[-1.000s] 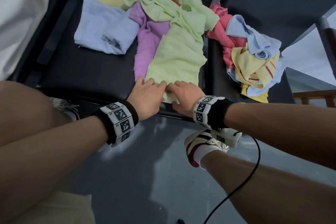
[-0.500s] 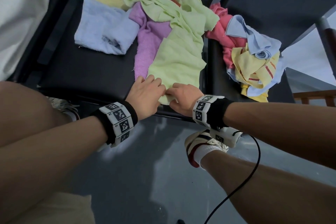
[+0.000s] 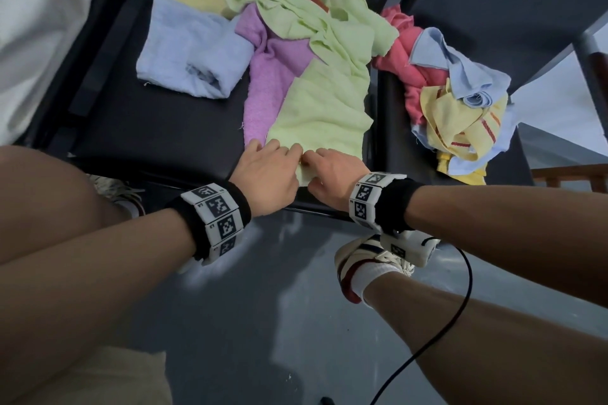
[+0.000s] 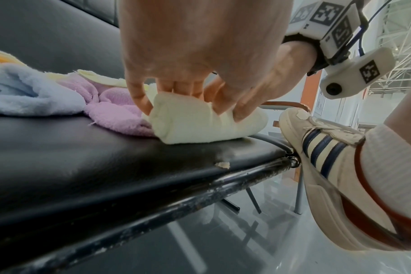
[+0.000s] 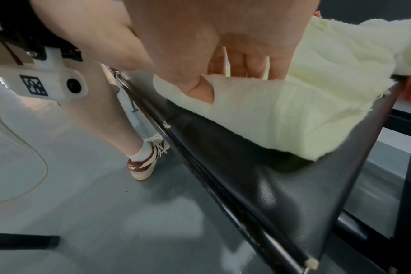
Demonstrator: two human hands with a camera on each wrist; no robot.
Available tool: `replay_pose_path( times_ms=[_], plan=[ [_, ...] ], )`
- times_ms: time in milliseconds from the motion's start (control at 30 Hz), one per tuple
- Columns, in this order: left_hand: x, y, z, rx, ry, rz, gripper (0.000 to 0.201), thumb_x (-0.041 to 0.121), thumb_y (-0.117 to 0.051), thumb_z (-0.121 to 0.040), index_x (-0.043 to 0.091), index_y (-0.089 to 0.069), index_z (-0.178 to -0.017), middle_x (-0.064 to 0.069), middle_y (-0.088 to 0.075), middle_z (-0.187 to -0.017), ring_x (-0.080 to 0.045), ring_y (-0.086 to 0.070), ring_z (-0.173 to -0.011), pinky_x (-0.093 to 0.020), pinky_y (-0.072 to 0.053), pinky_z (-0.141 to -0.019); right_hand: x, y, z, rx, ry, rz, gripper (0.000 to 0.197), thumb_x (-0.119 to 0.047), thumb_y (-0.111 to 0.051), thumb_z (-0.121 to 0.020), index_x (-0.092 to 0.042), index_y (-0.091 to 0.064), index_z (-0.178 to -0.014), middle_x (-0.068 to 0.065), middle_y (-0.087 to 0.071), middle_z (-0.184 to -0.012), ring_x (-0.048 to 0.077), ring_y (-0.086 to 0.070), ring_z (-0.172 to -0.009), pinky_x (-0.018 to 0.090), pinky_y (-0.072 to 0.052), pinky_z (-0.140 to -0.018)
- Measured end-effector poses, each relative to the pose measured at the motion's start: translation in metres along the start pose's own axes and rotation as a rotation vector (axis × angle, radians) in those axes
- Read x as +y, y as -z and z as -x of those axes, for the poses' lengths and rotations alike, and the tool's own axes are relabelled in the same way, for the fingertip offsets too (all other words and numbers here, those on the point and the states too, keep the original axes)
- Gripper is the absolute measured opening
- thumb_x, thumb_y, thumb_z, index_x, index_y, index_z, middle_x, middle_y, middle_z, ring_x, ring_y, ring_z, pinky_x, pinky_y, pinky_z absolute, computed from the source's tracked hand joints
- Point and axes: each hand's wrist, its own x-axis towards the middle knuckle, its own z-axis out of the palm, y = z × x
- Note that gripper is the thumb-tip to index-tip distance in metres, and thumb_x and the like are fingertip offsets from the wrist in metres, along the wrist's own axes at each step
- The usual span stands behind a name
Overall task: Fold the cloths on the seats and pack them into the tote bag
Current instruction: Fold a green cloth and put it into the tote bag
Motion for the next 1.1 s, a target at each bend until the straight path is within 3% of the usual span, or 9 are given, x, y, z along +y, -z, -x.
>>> replay_pose_path(
  times_ms=[100, 200, 333, 467, 633, 767, 900, 1100],
  plan=[
    [0.0, 0.001, 0.002, 0.003, -0.006, 0.049, 0.036, 0.033, -0.056, -0.079, 0.016, -0.047, -0.109, 0.0, -0.056, -0.102, -0.024, -0.052, -0.099, -0.042, -0.039, -0.085, -0.001, 0.0, -0.003, -0.029, -0.032, -0.029, 0.034, -0.018, -0.047, -0.09, -0.01, -0.049, -0.122, 0.009, -0.059, -0.104, 0.03, -0.058, -0.092, 0.034, -0.039, -0.067],
    [-0.003, -0.001, 0.006, 0.013, -0.038, -0.002, 0.042, 0.024, -0.066, -0.068, 0.014, -0.05, -0.106, -0.003, -0.051, -0.1, -0.026, -0.05, -0.093, -0.042, -0.039, -0.077, 0.0, 0.0, -0.003, -0.065, -0.032, -0.082, 0.033, -0.017, -0.045, -0.09, -0.009, -0.049, -0.122, 0.011, -0.06, -0.106, 0.032, -0.059, -0.092, 0.04, -0.048, -0.074],
    [-0.006, -0.001, 0.005, 0.045, -0.073, -0.005, 0.032, 0.02, -0.066, -0.067, 0.012, -0.058, -0.097, -0.003, -0.057, -0.09, -0.028, -0.054, -0.089, -0.043, -0.04, -0.076, 0.001, -0.003, -0.001, -0.054, -0.011, -0.11, 0.035, -0.018, -0.047, -0.09, -0.009, -0.051, -0.124, 0.01, -0.058, -0.109, 0.032, -0.058, -0.093, 0.041, -0.048, -0.076],
    [-0.007, -0.003, 0.003, 0.036, -0.076, 0.012, 0.025, 0.023, -0.066, -0.071, 0.013, -0.063, -0.094, -0.002, -0.061, -0.085, -0.027, -0.057, -0.087, -0.043, -0.039, -0.079, 0.004, -0.009, 0.004, 0.021, 0.053, -0.117, 0.04, -0.019, -0.057, -0.086, -0.007, -0.056, -0.123, 0.011, -0.053, -0.108, 0.03, -0.056, -0.089, 0.035, -0.042, -0.066],
    [-0.007, -0.002, 0.0, -0.002, -0.048, 0.015, 0.032, 0.031, -0.047, -0.078, 0.017, -0.064, -0.102, 0.001, -0.067, -0.09, -0.024, -0.059, -0.093, -0.041, -0.035, -0.085, 0.008, -0.01, 0.007, 0.05, 0.082, -0.024, 0.053, -0.036, -0.068, -0.076, -0.01, -0.056, -0.12, 0.007, -0.049, -0.107, 0.025, -0.05, -0.092, 0.04, -0.048, -0.075],
    [-0.005, -0.001, -0.002, -0.026, -0.025, 0.005, 0.048, 0.037, -0.029, -0.078, 0.018, -0.064, -0.105, 0.002, -0.069, -0.089, -0.021, -0.06, -0.092, -0.04, -0.033, -0.085, 0.007, -0.007, 0.006, 0.025, 0.059, -0.031, 0.053, -0.028, -0.07, -0.077, -0.012, -0.047, -0.122, 0.006, -0.053, -0.109, 0.025, -0.053, -0.096, 0.038, -0.047, -0.078],
    [-0.005, 0.0, 0.0, -0.026, -0.023, 0.049, 0.035, 0.035, -0.048, -0.081, 0.018, -0.061, -0.108, 0.003, -0.063, -0.097, -0.021, -0.058, -0.094, -0.039, -0.035, -0.087, 0.005, -0.007, 0.007, 0.015, 0.062, -0.066, 0.041, -0.02, -0.061, -0.083, -0.009, -0.049, -0.121, 0.009, -0.055, -0.102, 0.028, -0.054, -0.09, 0.039, -0.046, -0.074],
    [-0.004, 0.0, 0.005, 0.046, -0.034, 0.072, 0.044, 0.023, -0.065, -0.065, 0.014, -0.051, -0.106, -0.003, -0.052, -0.101, -0.026, -0.051, -0.09, -0.045, -0.041, -0.077, 0.004, -0.007, 0.002, 0.017, 0.025, -0.093, 0.03, -0.015, -0.051, -0.089, -0.001, -0.051, -0.115, 0.015, -0.058, -0.096, 0.032, -0.055, -0.082, 0.033, -0.036, -0.066]
  ],
)
